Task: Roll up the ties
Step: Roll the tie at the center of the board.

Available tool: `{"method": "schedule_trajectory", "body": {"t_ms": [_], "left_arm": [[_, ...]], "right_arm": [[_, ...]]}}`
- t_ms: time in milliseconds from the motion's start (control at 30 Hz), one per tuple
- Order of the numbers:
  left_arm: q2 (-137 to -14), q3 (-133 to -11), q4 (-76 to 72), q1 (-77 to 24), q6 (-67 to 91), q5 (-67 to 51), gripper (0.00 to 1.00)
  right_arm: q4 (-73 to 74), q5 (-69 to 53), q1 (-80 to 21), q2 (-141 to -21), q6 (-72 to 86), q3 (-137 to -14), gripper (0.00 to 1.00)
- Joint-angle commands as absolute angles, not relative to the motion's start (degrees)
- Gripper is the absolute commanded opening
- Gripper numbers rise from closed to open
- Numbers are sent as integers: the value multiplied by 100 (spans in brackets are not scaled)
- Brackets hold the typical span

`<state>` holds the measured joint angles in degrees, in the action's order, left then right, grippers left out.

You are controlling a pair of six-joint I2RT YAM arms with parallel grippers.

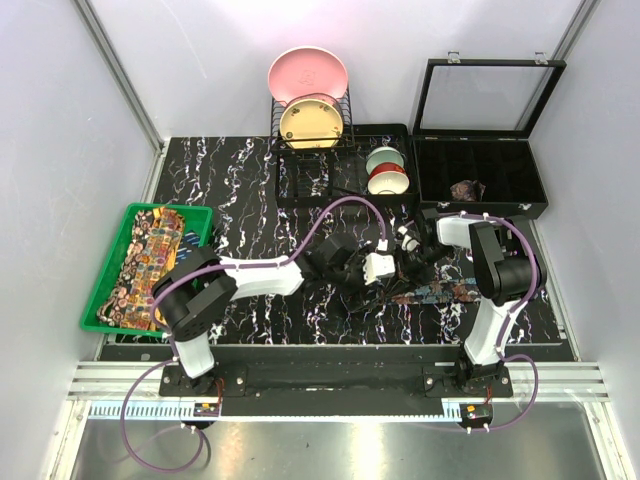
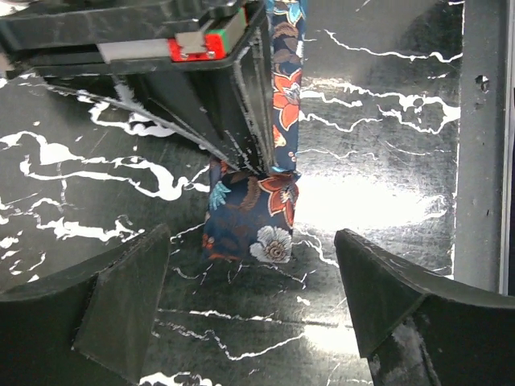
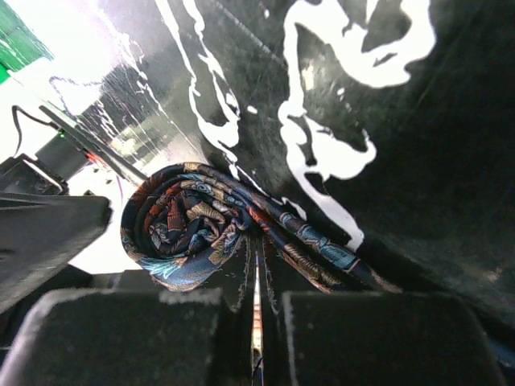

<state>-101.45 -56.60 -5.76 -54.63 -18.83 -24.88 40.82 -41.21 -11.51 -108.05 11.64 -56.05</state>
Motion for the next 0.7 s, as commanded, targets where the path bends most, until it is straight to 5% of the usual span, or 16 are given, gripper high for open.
{"method": "schedule_trajectory", "body": {"t_ms": [0,667], "left_arm": [[-10335,-5766,-940,-5484,-1855,-2742,83],[-10582,-5660,-730,-5441,-1942,-2145,47]], "right_arm": [[3666,-3867,-1142,-11109,1221,-5555,0],[2646,-4684,-1441,-11320,1968,-5177,0]]}}
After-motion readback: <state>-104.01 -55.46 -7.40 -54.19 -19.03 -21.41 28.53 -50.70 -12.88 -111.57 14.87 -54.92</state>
